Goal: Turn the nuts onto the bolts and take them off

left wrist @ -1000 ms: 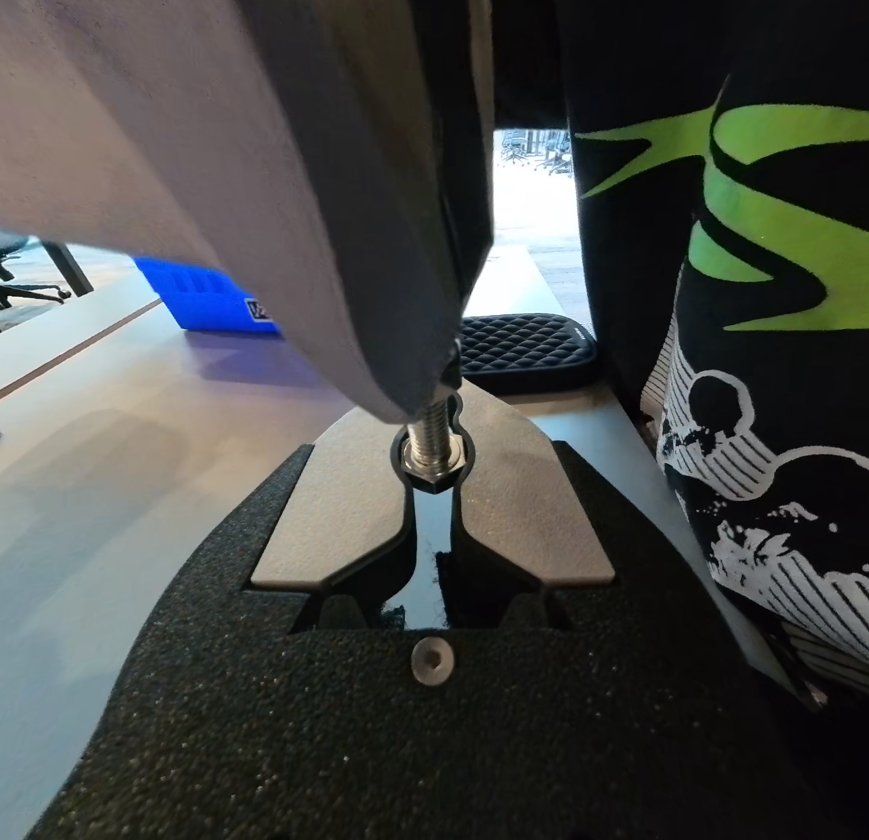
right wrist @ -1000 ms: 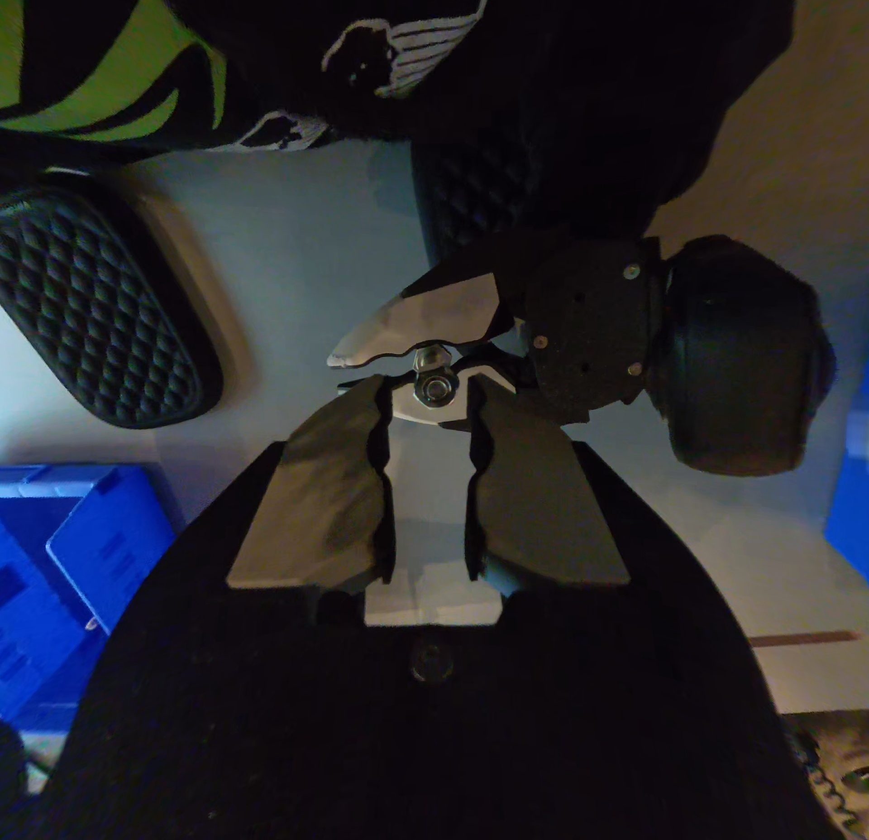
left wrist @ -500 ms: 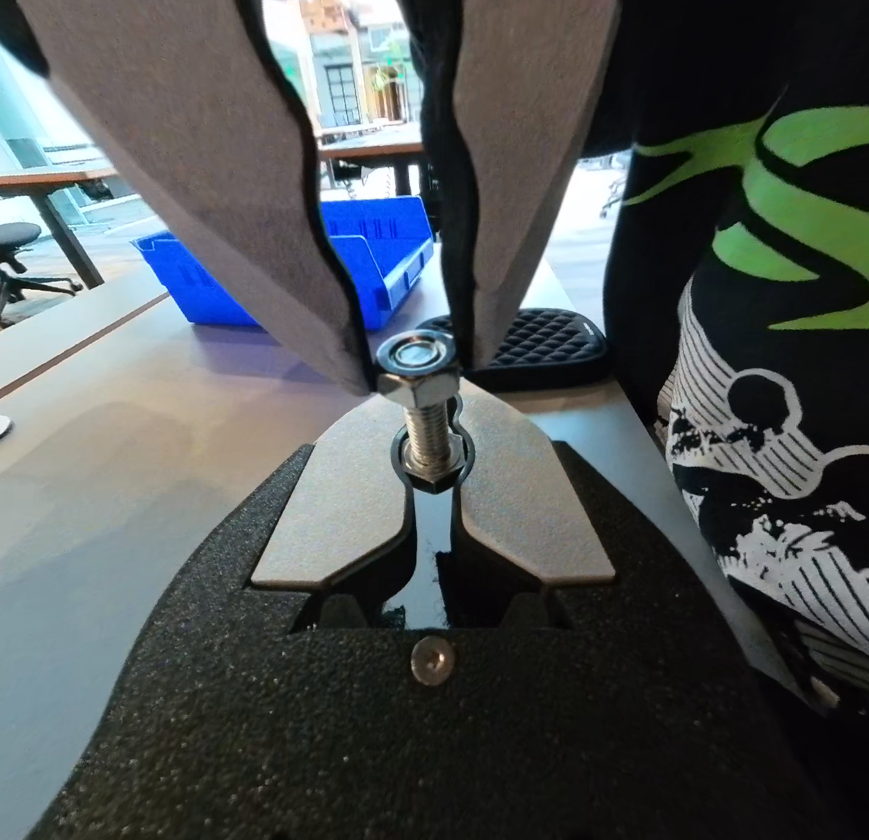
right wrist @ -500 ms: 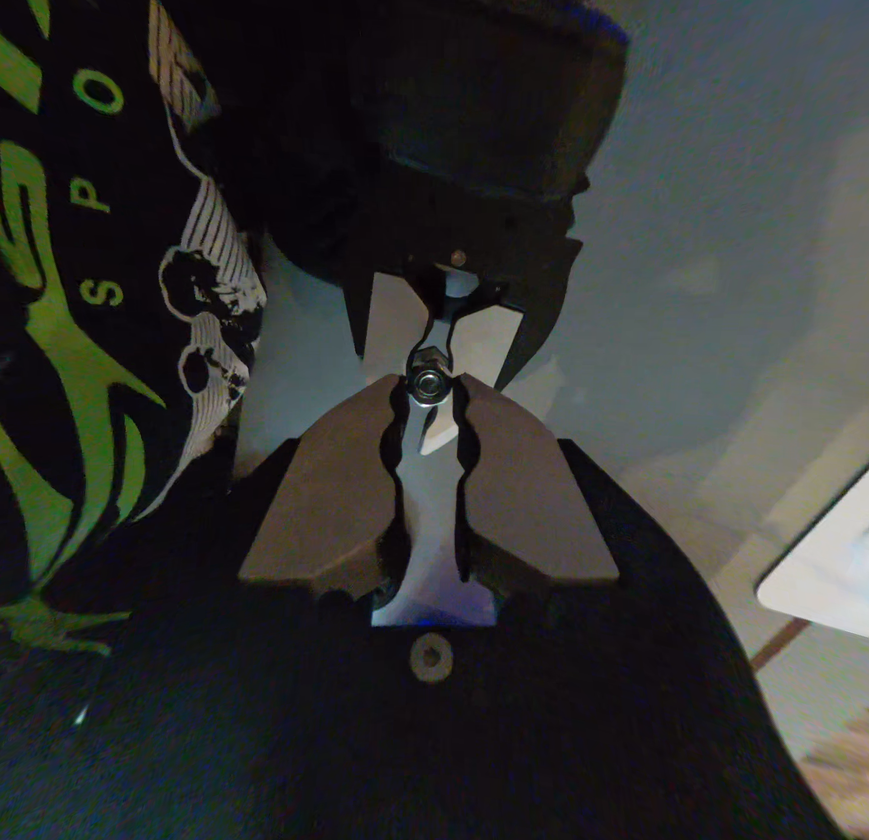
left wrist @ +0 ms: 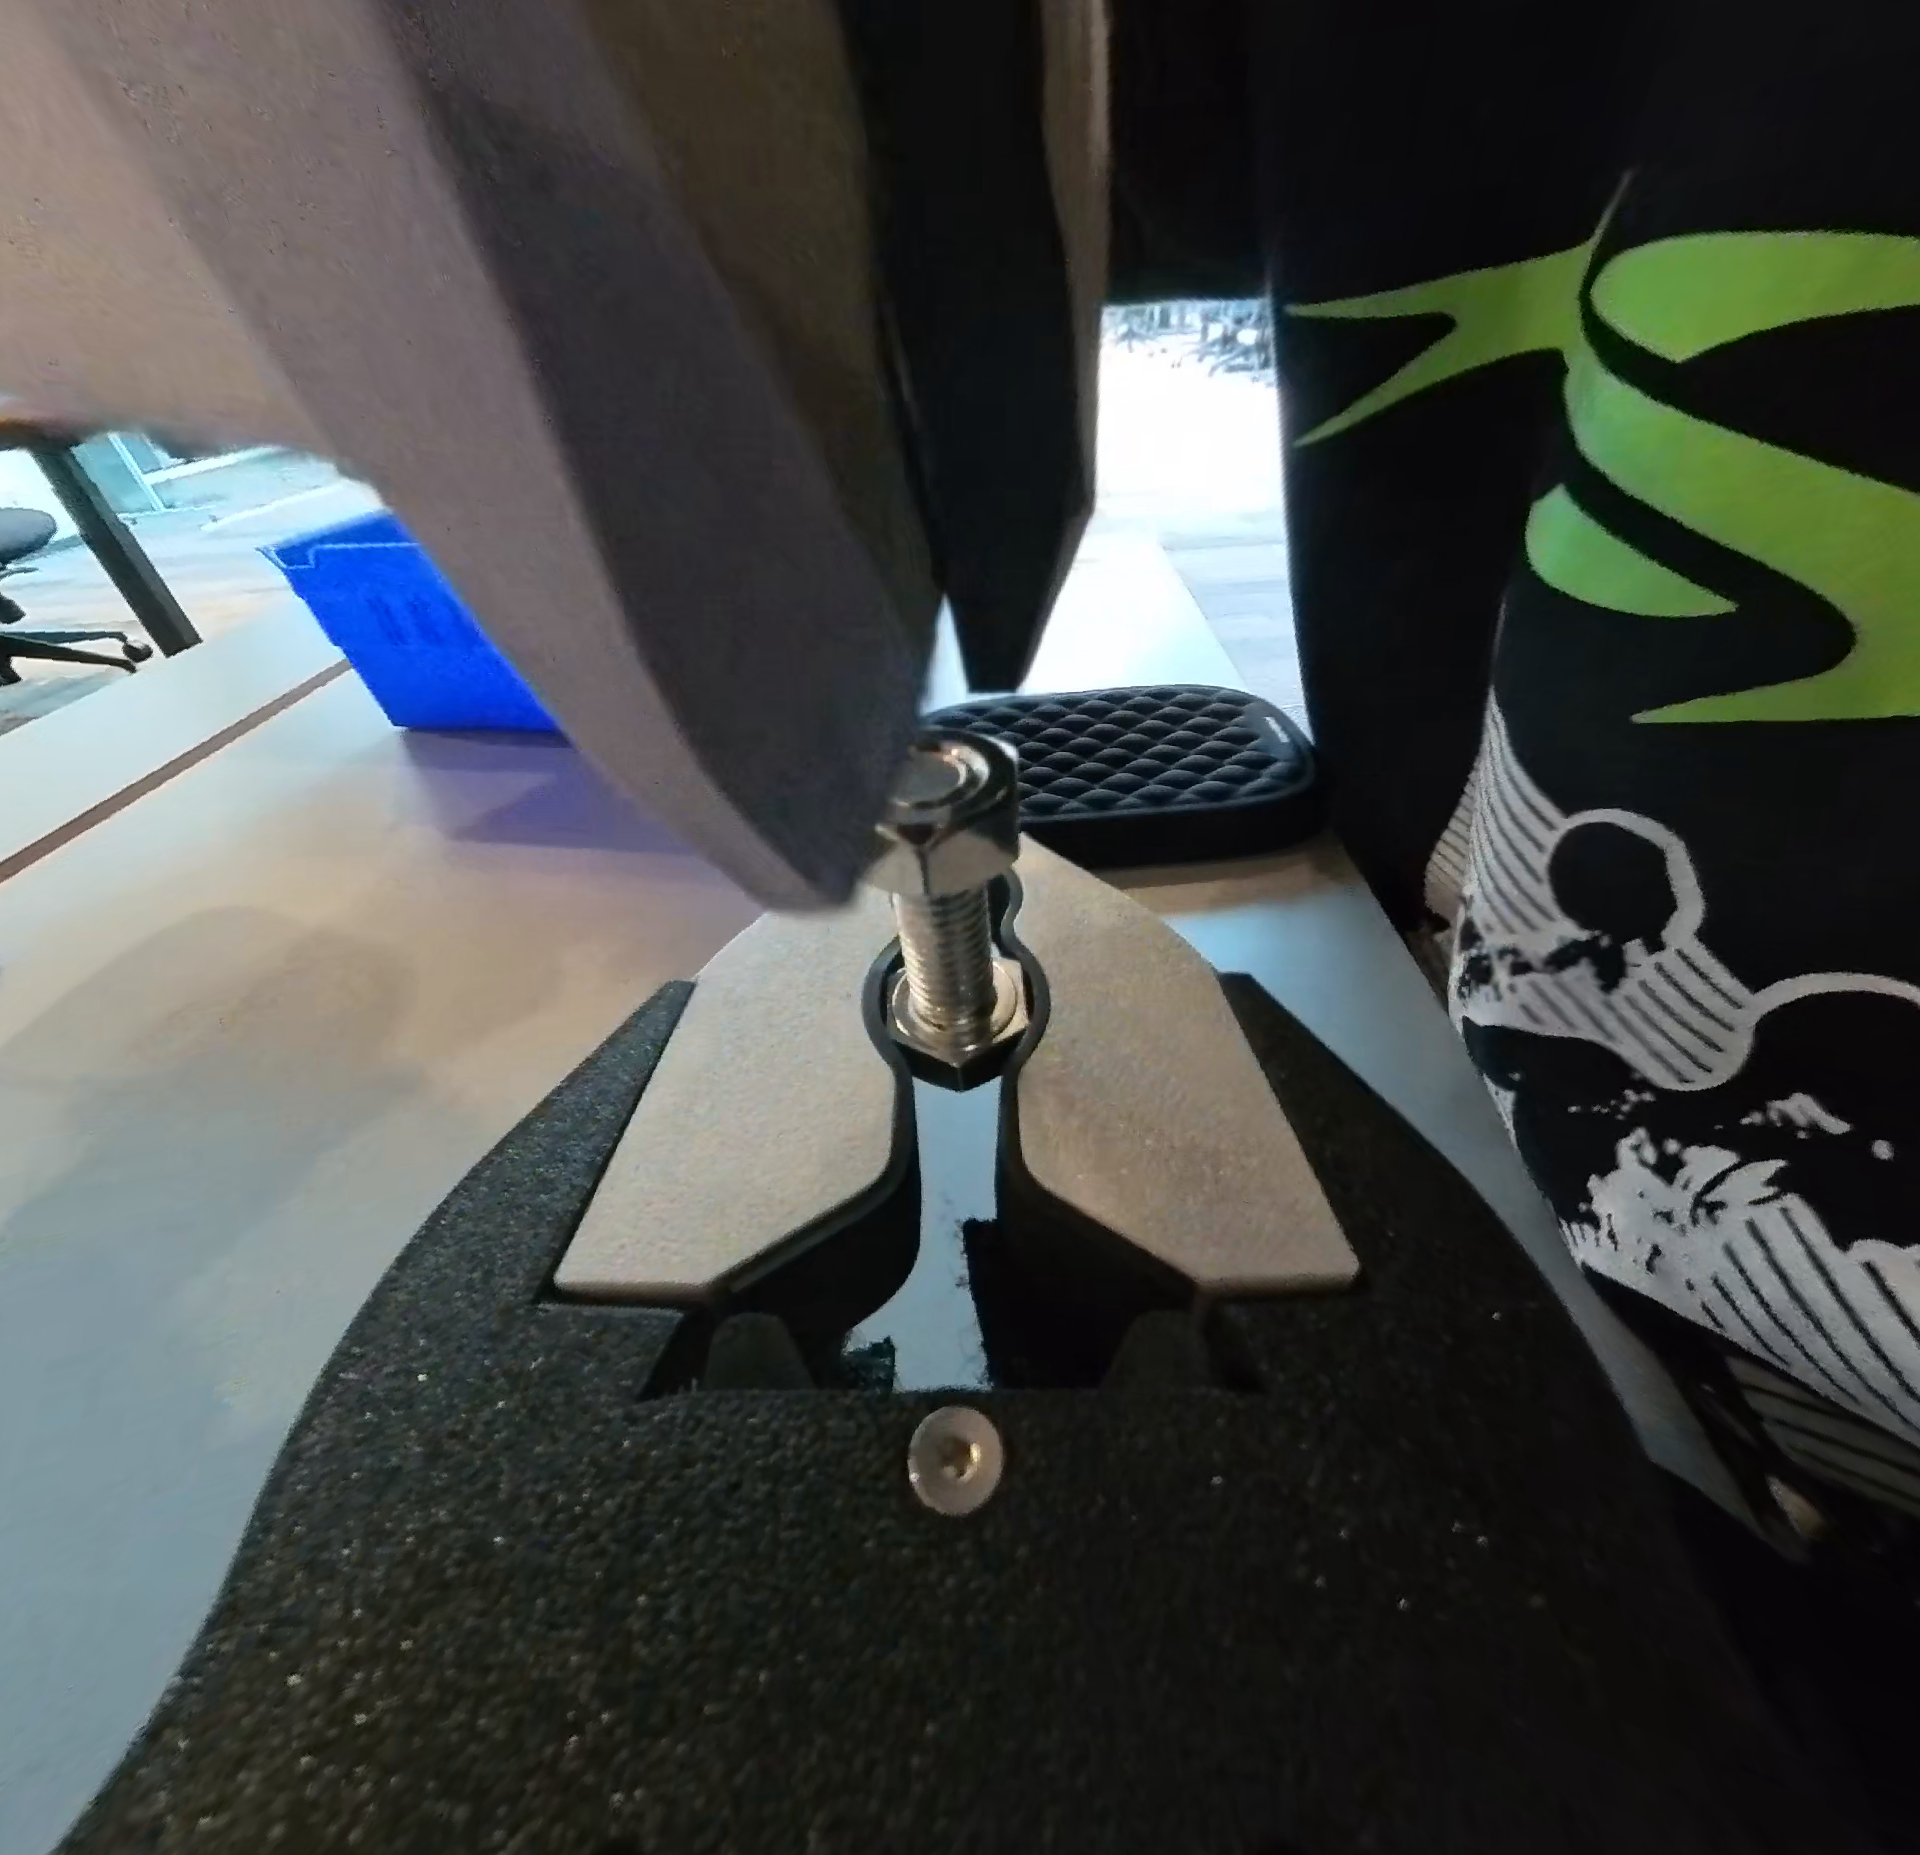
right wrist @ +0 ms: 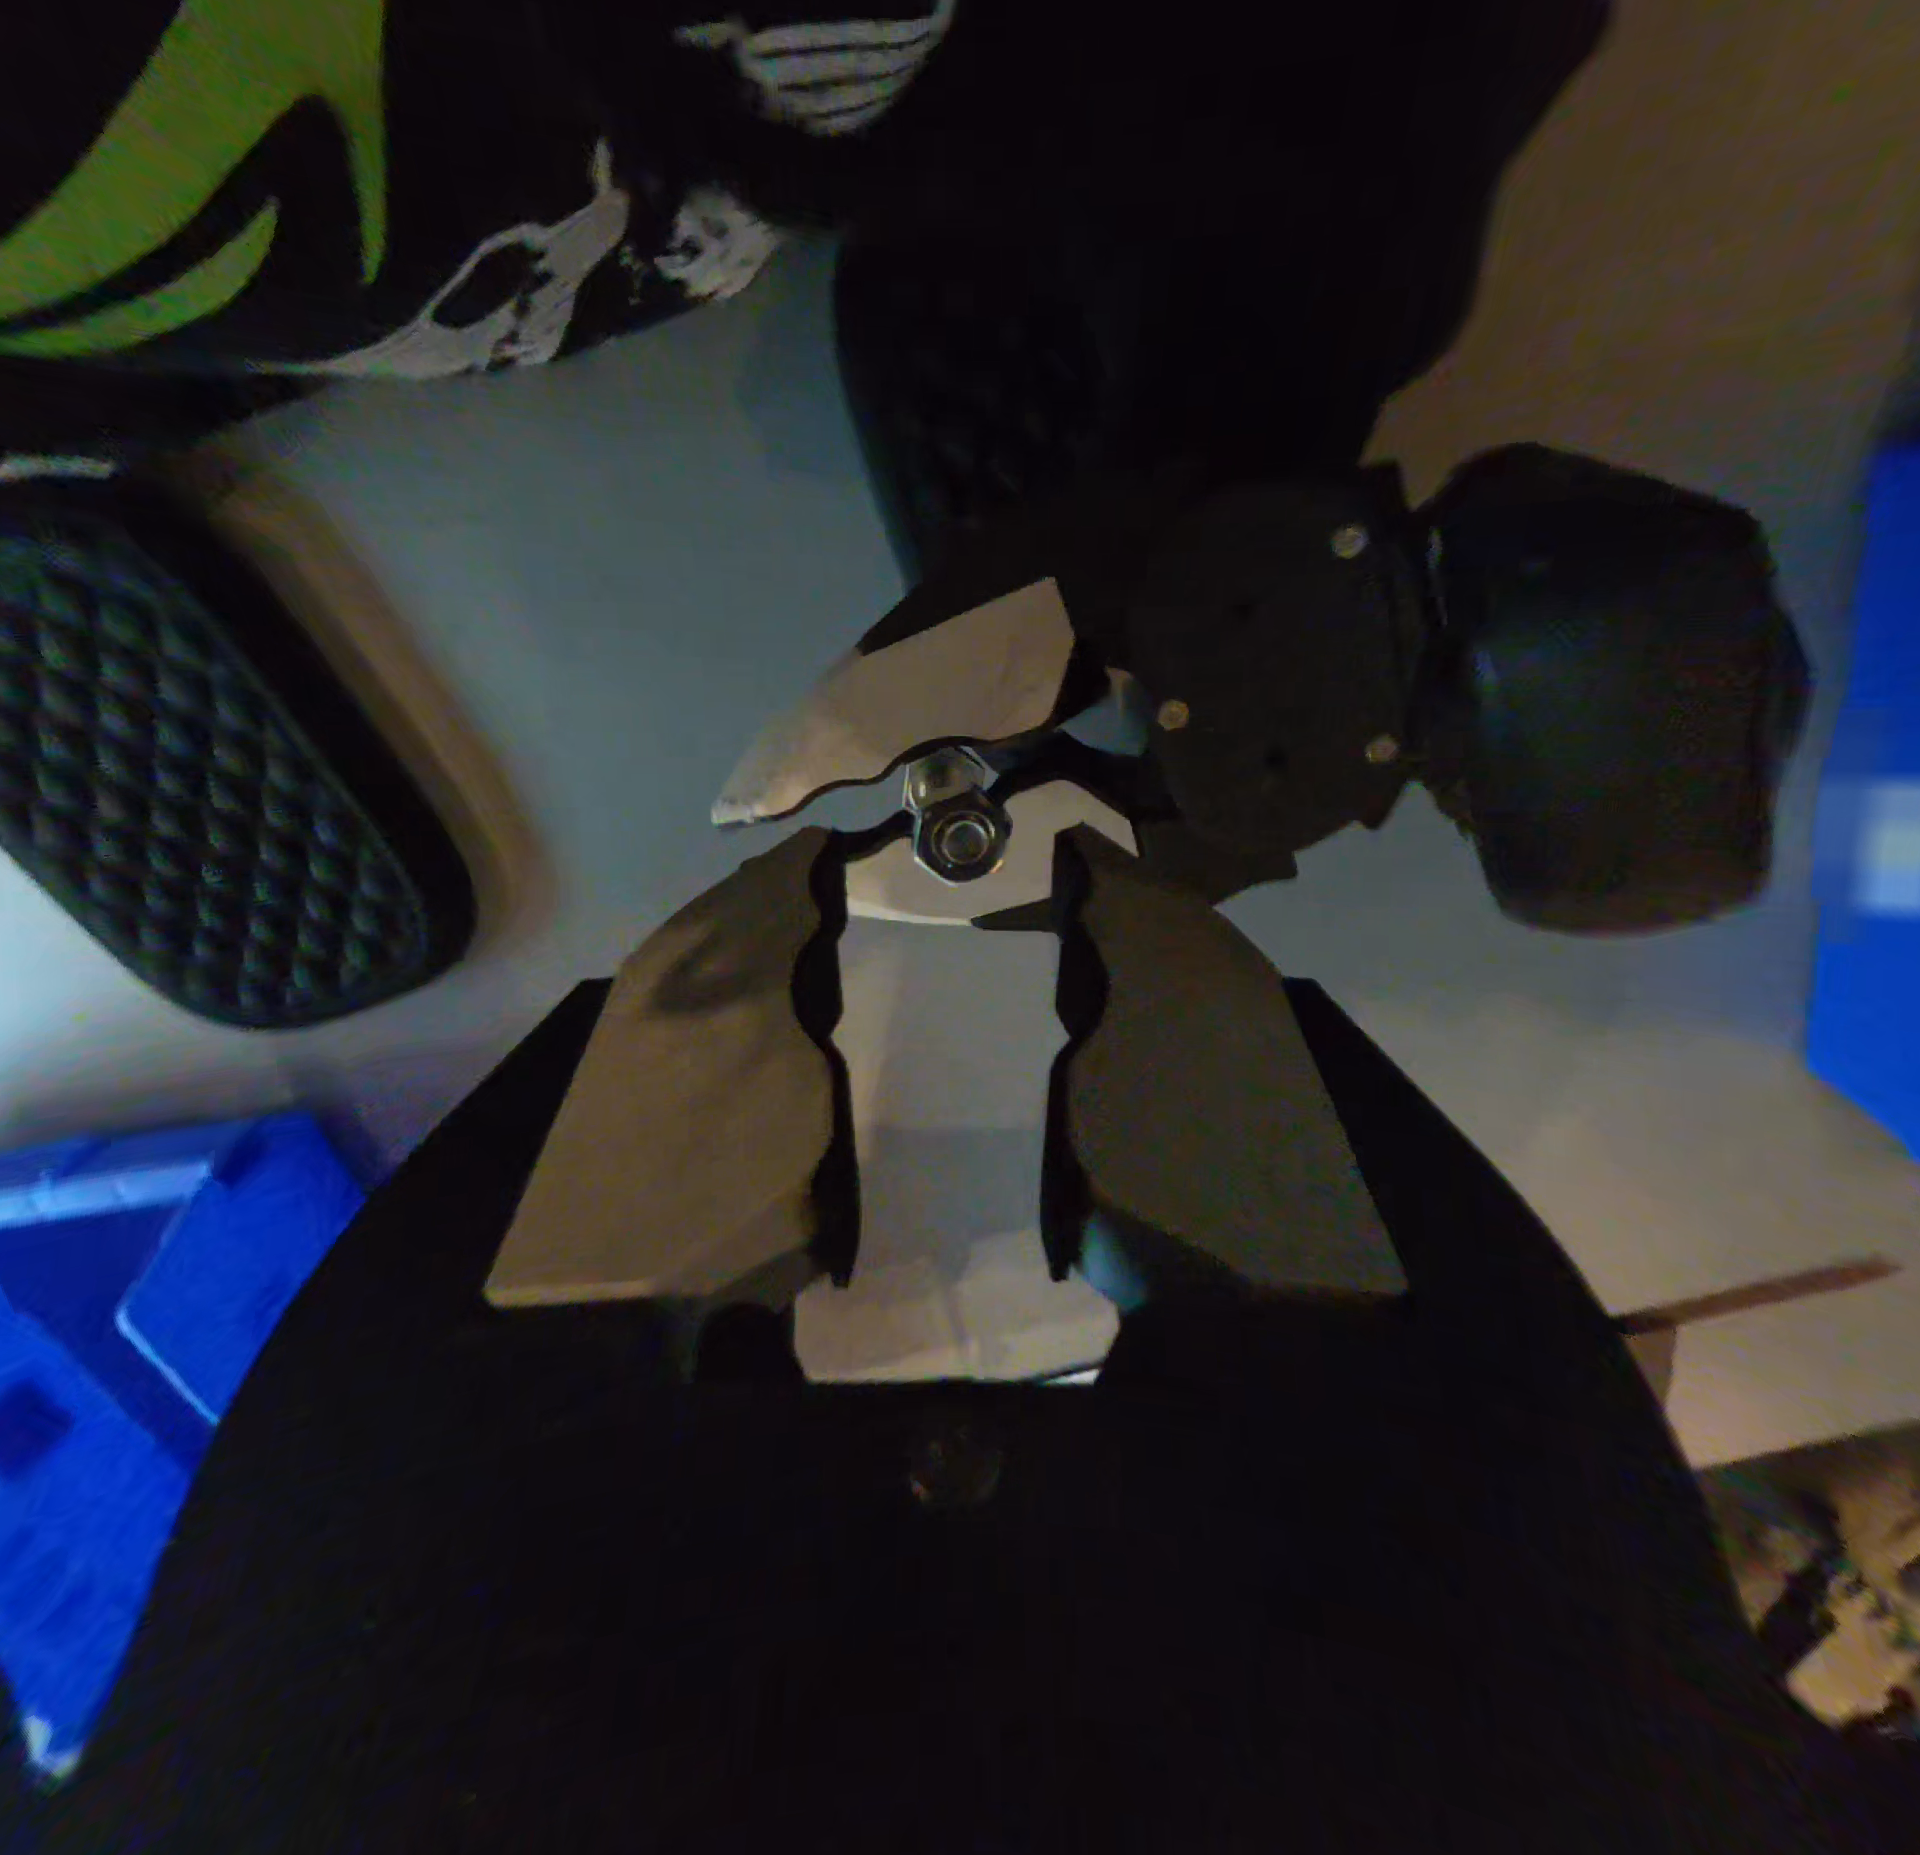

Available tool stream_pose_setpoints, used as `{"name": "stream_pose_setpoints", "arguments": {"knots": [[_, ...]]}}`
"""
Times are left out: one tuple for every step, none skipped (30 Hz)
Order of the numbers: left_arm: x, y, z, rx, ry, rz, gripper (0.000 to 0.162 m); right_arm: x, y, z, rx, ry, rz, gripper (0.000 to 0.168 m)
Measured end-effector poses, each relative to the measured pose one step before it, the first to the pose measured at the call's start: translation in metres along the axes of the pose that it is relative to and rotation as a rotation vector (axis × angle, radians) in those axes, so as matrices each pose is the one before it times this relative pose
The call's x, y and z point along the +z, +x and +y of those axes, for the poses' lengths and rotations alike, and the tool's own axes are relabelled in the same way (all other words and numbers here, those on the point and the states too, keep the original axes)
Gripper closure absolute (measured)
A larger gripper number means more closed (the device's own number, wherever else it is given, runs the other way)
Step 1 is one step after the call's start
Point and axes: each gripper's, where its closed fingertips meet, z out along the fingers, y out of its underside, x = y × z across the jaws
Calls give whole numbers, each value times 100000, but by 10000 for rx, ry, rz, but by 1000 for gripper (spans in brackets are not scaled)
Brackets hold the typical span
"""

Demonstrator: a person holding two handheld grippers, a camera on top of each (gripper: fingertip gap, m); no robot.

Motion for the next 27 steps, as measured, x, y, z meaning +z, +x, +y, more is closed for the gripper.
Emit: {"name": "stream_pose_setpoints", "arguments": {"knots": [[-20, -11, -23, -16, 21, -1, 152, 225, -9, 8, -278, -81, -317, 131], [-8, -10, -11, -8, 10, 0, 152, 161, 77, 3, -218, -44, -235, 132], [-6, -6, -6, -1, 5, -3, 152, 142, 89, 33, -206, -45, -161, 133], [-7, 0, -4, 1, 4, 3, 152, 95, 54, 120, -180, -90, -129, 139], [0, 8, -1, 0, 1, 7, 152, 52, 75, 162, -92, -103, -64, 148], [-5, -18, -2, -6, 2, -8, 152, 20, 33, 66, 37, -18, -45, 150], [-9, -5, -22, 3, 18, -5, 152, -26, 36, -29, 126, 77, 10, 150], [-32, -15, -36, 7, 22, -19, 152, -12, 57, -32, 214, 101, 82, 150], [-13, -39, 2, -5, 7, -28, 152, 10, 24, 23, 376, 82, 90, 150], [-5, -49, 4, -12, -2, -28, 152, 4, 11, 36, 560, 78, 84, 150], [0, -44, 7, -10, -5, -32, 152, 17, -11, 38, 726, 88, 94, 150], [10, -46, 20, -7, -16, -37, 152, 16, -19, 51, 833, 93, 101, 150], [23, -47, 35, -2, -29, -33, 152, 28, -35, 42, 871, 116, 126, 150], [9, -9, 28, 2, -15, -11, 152, 18, -18, 7, 931, 151, 160, 150], [-14, -23, -13, -1, 11, -20, 152, 10, 12, -33, 1110, 153, 176, 150], [-39, -37, -16, -14, 24, -21, 152, 12, 33, -40, 1341, 131, 160, 150], [-2, -15, 12, -15, 0, -4, 152, 29, -5, 8, 1392, 124, 127, 150], [28, 0, 36, 4, -31, -3, 152, 33, -52, 63, 1201, 173, 86, 150], [29, 21, 55, 11, -39, 7, 152, 62, -54, 38, 826, 181, 48, 151], [36, 35, 58, 17, -42, 18, 152, 75, -57, 37, 386, 153, 38, 151], [29, 33, 42, 26, -30, 10, 152, 30, -41, 3, 182, 137, 33, 150], [-12, 37, -26, 13, 12, 17, 152, 26, -38, -48, 86, 94, 2, 150], [-23, 20, -57, 0, 40, 21, 152, -14, -17, -46, -58, 61, -13, 147], [-42, 8, -73, -5, 45, 8, 152, -54, -54, -36, -261, 23, -76, 144], [-28, 9, -42, -8, 28, 15, 152, -116, -114, -101, -435, 21, -172, 141], [-21, 52, -18, 10, 7, 36, 152, -264, -30, -216, -477, 77, -153, 138], [5, 41, -12, 30, -1, 15, 152, -364, -36, -328, -715, 83, -175, 132]]}}
